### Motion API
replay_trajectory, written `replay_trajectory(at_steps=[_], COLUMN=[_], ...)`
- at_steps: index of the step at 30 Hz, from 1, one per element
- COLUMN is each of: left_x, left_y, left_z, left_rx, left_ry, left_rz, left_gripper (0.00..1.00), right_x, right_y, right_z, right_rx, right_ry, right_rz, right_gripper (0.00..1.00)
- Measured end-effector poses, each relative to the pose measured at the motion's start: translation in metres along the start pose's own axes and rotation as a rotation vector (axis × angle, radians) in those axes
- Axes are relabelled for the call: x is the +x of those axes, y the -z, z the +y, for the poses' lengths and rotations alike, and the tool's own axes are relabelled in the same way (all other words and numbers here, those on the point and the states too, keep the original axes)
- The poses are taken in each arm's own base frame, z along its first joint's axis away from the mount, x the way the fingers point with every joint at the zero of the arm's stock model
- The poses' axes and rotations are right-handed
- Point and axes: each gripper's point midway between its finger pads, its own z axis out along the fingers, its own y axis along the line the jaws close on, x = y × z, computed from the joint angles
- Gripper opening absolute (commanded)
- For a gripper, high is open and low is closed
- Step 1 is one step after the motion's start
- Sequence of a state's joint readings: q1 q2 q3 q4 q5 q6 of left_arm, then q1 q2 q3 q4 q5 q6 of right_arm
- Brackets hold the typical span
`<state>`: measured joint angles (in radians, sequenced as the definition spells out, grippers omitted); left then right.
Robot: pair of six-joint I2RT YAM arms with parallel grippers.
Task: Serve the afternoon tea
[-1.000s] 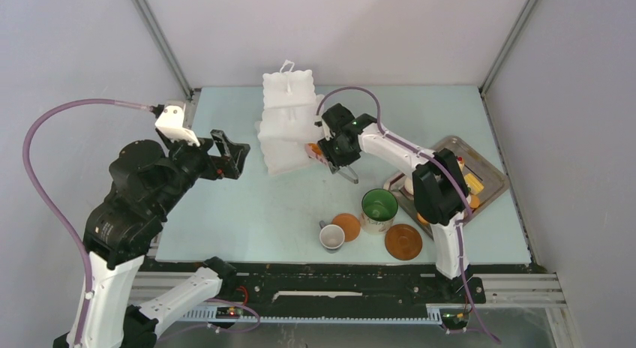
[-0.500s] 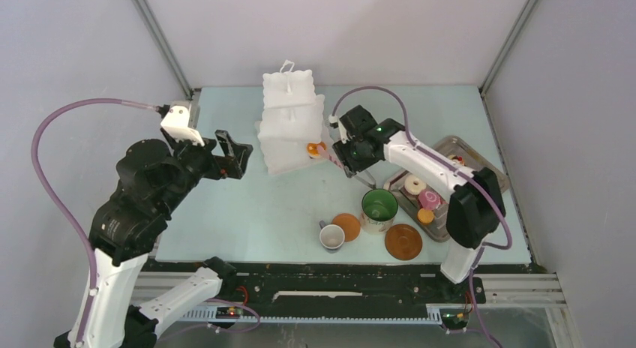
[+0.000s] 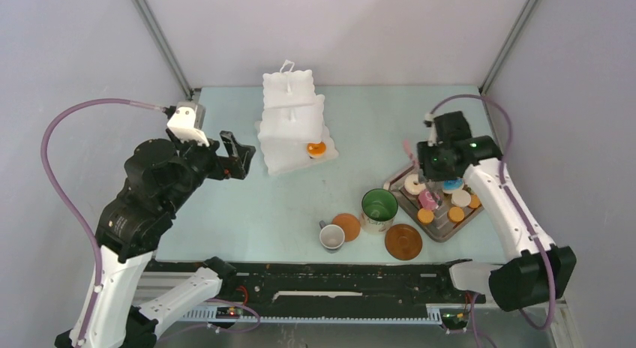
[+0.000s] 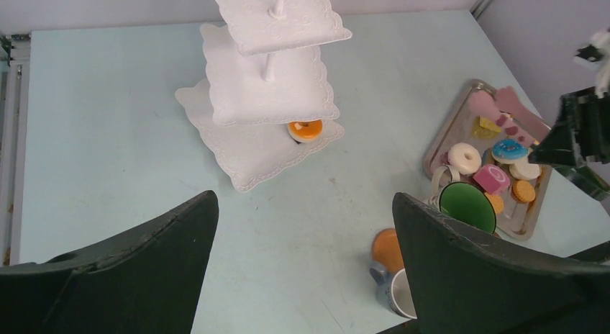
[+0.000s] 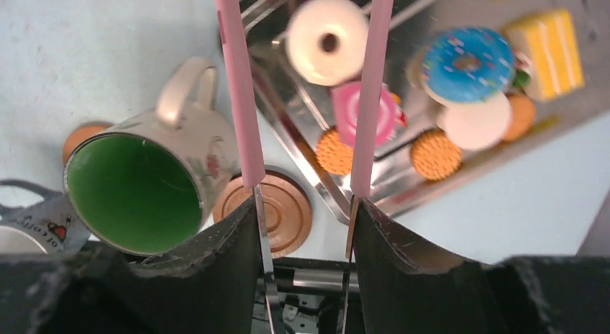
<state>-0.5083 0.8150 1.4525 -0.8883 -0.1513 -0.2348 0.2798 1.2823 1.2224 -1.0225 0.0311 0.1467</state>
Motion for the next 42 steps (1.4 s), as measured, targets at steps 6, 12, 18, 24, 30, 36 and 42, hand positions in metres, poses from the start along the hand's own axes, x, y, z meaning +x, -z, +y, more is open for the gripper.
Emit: replay_trajectory(at_steps=[6, 12, 18, 24, 30, 36, 42], left_x=[-0.003, 0.002, 0.009, 0.008, 0.005, 0.004, 0.003], left_y=[-0.001, -0.005, -0.011, -0.008, -0.002, 0.002, 0.004], left_z=[-0.001, -0.002, -0.007, -0.007, -0.003, 0.004, 0.007], left_rx=[0.005, 0.009, 0.030, 0.030, 0.019, -0.007, -0.018], left_ry=[0.002, 0.001, -0.017, -0.042, -0.074, -0.115, -0.140], left_rz=[-0.013, -0.010, 0.014, 0.006, -0.015, -0.028, -0.035], left_gripper=[0.98, 0.98, 0.98, 0.98, 0.98, 0.98, 0.98], right_x=[0.015, 0.053, 0.070, 0.071, 0.068, 0.072, 0.085], right_y=[0.023, 0.039, 0.055, 0.056, 0.050, 0.039, 0.027], right_z=[-0.051, -0.077, -0.083, -0.084, -0.081, -0.080, -0.076], right_rx=[0.074, 0.042, -0.015, -0.062, -0.127, -0.158, -0.171], right_ry=[-0.237, -0.553, -0.792, -0.922, -0.989, -1.019, -1.048], right_rz=[0.003, 0.033, 0.022, 0.049, 0.094, 0.154, 0.217], right_gripper=[0.49, 0.50, 0.50, 0.50, 0.49, 0.48, 0.46])
